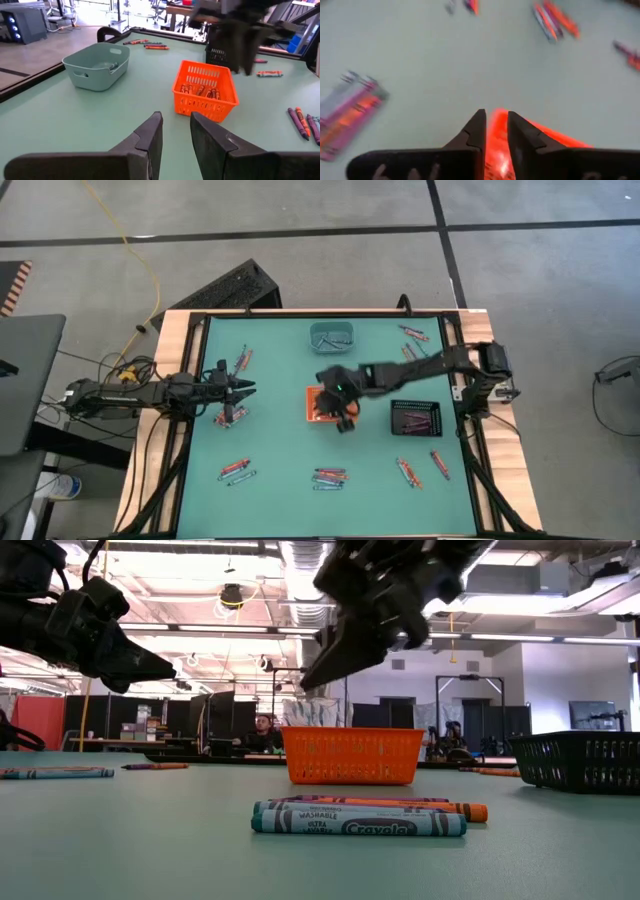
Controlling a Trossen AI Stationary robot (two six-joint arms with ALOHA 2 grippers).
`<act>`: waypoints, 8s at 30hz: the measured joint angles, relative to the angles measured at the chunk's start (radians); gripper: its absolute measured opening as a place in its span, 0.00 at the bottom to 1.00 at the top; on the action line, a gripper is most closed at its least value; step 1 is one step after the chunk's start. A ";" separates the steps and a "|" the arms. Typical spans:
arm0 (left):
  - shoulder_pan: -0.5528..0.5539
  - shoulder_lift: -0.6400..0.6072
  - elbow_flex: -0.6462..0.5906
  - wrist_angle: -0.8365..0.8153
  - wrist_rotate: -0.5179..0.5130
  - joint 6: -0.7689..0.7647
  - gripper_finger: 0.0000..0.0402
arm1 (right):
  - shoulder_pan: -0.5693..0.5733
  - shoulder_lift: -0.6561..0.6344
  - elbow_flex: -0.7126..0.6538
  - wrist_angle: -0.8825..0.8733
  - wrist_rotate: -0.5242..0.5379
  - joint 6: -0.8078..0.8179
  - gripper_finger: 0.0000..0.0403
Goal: Sort crayons
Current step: Put the blue crayon into the blue bin
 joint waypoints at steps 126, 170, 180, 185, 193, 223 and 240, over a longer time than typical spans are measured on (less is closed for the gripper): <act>-0.819 1.461 0.740 -0.342 0.012 -0.951 0.28 | 0.216 -0.453 -0.612 0.633 0.006 0.014 0.13; -0.744 1.290 0.834 -0.305 -0.443 -0.497 0.03 | 0.216 -0.453 -0.612 0.632 0.005 0.020 0.13; -0.660 1.290 0.805 -0.218 -0.453 -0.387 0.03 | 0.216 -0.453 -0.612 0.632 0.005 0.021 0.13; -0.643 1.290 0.805 -0.217 -0.444 -0.373 0.03 | 0.216 -0.453 -0.612 0.632 0.005 0.021 0.13; -0.644 1.290 0.805 -0.217 -0.445 -0.373 0.03 | 0.216 -0.453 -0.612 0.632 0.005 0.021 0.13; -0.549 1.289 0.787 0.101 -0.350 0.227 0.03 | 0.235 -0.151 -0.504 0.972 -0.005 0.025 0.13; -0.418 1.078 0.367 0.824 -0.076 0.308 0.03 | 0.272 -0.101 -0.381 0.915 -0.001 0.024 0.13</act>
